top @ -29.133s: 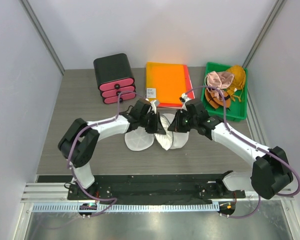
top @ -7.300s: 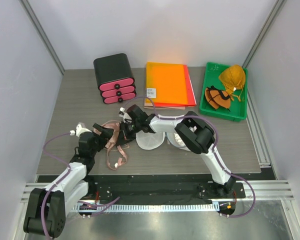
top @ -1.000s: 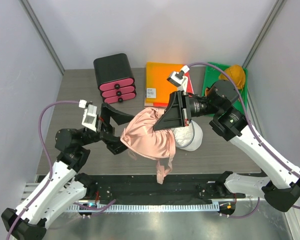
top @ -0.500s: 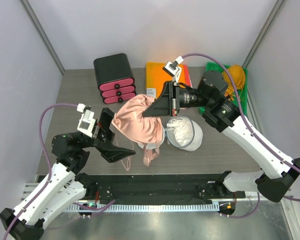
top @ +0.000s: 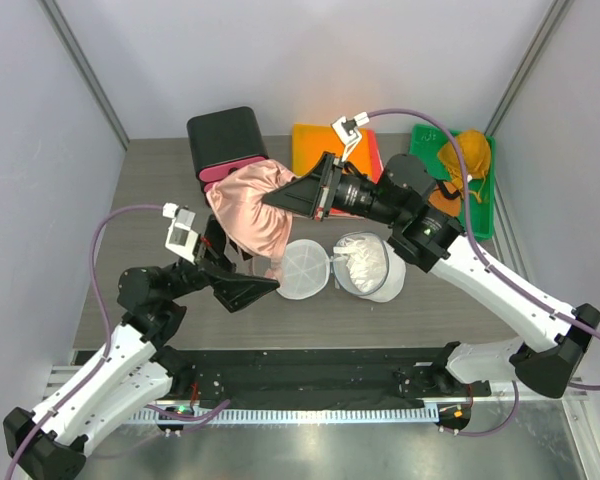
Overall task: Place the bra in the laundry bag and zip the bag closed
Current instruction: Adjust the bra at the center of the board.
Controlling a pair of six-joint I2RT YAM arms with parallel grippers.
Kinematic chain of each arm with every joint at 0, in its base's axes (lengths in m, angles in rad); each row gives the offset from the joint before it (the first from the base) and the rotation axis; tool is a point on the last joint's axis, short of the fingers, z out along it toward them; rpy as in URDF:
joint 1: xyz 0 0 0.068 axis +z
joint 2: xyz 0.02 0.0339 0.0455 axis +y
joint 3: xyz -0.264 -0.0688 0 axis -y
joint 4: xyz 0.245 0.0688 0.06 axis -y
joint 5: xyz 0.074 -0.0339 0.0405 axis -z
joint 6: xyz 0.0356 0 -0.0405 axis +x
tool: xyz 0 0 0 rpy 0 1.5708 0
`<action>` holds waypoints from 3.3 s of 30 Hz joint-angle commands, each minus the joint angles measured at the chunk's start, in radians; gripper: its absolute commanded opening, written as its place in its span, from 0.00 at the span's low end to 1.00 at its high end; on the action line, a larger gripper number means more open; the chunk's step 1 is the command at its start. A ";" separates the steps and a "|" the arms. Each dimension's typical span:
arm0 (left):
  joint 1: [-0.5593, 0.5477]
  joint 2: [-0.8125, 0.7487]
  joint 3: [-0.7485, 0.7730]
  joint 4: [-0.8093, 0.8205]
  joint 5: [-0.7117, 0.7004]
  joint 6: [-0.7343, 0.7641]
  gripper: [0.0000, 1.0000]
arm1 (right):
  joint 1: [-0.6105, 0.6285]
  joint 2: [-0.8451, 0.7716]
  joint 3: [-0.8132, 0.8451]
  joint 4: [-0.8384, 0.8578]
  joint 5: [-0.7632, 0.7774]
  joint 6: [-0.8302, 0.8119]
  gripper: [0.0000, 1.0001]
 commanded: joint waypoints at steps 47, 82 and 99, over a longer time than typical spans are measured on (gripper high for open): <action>-0.005 -0.379 -0.232 -0.852 -0.631 -0.265 0.48 | 0.069 0.271 -0.322 0.428 0.402 -0.102 0.01; -0.005 -0.228 -0.069 -1.188 -0.800 -0.360 0.01 | 0.054 0.629 -0.205 0.300 0.202 -0.075 0.01; 0.071 0.232 0.041 -1.138 -0.738 -0.181 0.27 | 0.054 0.769 -0.096 0.125 0.017 -0.200 0.02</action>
